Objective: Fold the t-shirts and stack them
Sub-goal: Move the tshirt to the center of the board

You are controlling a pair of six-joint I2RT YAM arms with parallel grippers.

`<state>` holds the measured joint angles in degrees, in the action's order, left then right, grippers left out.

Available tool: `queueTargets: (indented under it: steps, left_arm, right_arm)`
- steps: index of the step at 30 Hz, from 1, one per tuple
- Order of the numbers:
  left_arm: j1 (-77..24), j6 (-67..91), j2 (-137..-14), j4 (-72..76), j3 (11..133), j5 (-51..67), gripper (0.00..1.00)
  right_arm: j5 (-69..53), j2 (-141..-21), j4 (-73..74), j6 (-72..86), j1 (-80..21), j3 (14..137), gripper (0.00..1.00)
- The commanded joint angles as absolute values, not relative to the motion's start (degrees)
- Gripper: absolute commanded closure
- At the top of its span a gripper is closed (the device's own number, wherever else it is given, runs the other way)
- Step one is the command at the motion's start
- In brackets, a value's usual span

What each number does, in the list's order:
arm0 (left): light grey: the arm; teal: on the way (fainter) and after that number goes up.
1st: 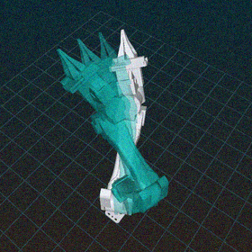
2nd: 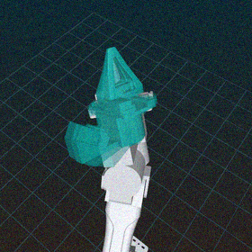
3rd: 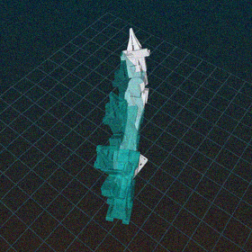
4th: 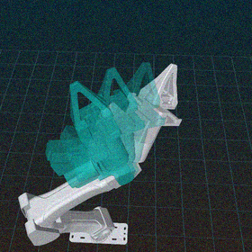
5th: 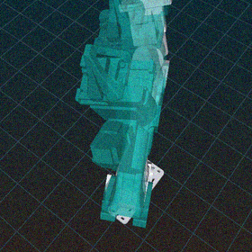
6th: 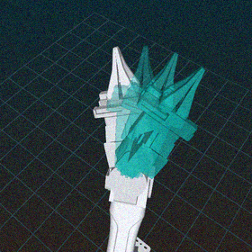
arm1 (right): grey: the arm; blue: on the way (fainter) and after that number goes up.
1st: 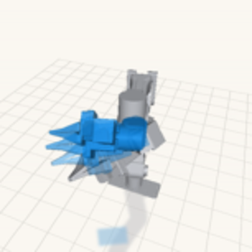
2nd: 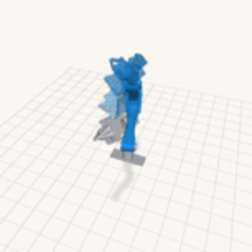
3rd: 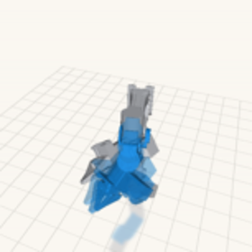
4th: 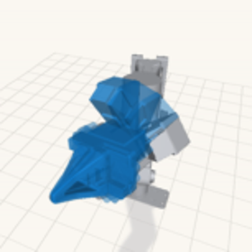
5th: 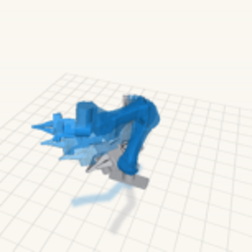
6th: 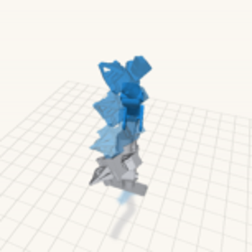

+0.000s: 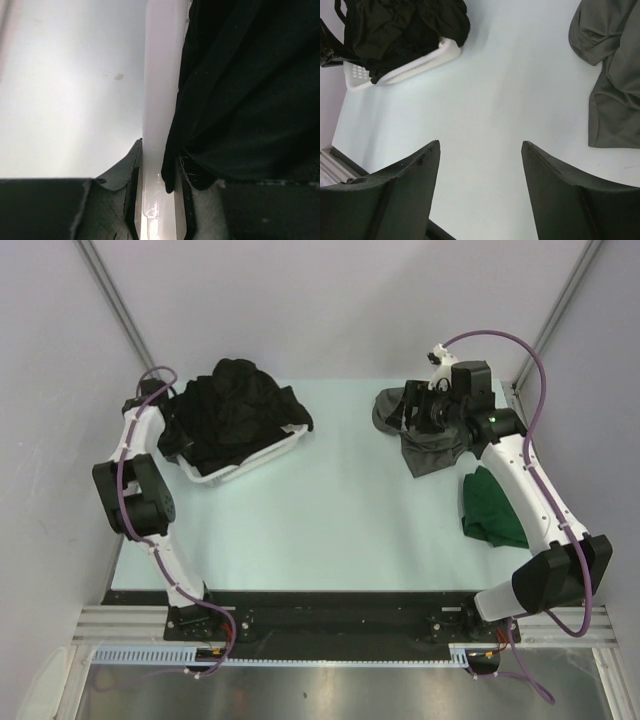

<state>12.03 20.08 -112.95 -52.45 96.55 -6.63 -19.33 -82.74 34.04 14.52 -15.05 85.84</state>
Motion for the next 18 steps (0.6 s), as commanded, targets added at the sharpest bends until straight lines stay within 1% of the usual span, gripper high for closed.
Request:
queueTargets:
  steps: [1,4,8,12,16,18]
  left_arm:
    - [13.6,22.7,-107.0,-51.2,95.2,-12.9,1.0]
    - [13.4,23.3,-103.5,-50.4,89.1,-10.1,1.0]
    - [12.9,23.2,-97.3,-48.3,78.7,-10.1,1.0]
    - [12.2,21.9,-93.3,-49.3,74.8,-12.5,1.0]
    - [10.8,20.4,-90.8,-52.2,73.1,-15.0,1.0]
    - [9.9,20.1,-89.5,-52.6,71.9,-15.4,1.0]
  right_arm:
    - [-19.7,-83.0,32.4,14.9,-15.5,87.9,0.29]
    - [-20.1,-83.8,30.9,15.6,-16.0,87.7,0.29]
    - [-21.4,-85.1,29.7,16.5,-16.8,88.0,0.29]
    - [-21.0,-87.1,29.5,17.3,-18.5,88.2,0.29]
    - [-19.3,-94.9,34.0,18.2,-21.1,93.0,0.3]
    - [-18.3,-100.2,35.2,18.0,-24.0,95.4,0.31]
